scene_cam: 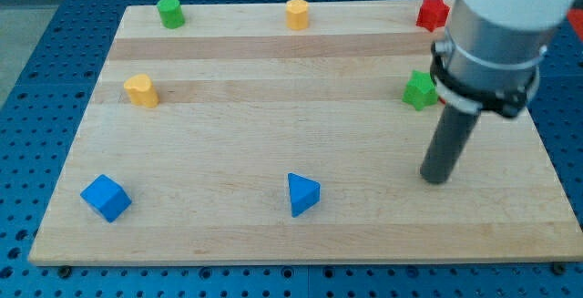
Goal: Slide the blue cube right of the yellow heart
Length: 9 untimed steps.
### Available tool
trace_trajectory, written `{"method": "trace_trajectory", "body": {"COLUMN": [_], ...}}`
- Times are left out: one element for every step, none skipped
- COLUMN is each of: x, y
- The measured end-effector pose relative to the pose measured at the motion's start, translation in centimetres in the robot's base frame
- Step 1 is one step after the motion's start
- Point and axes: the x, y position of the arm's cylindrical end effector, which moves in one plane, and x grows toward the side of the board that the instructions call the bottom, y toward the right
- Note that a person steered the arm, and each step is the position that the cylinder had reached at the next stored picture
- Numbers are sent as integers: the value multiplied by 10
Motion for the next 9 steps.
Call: {"method": "trace_trajectory", "body": {"x": [58,72,72,71,71,71,71,70,60], "y": [-24,-42,-87,-147,-215,-281,-340,-386,-405]}}
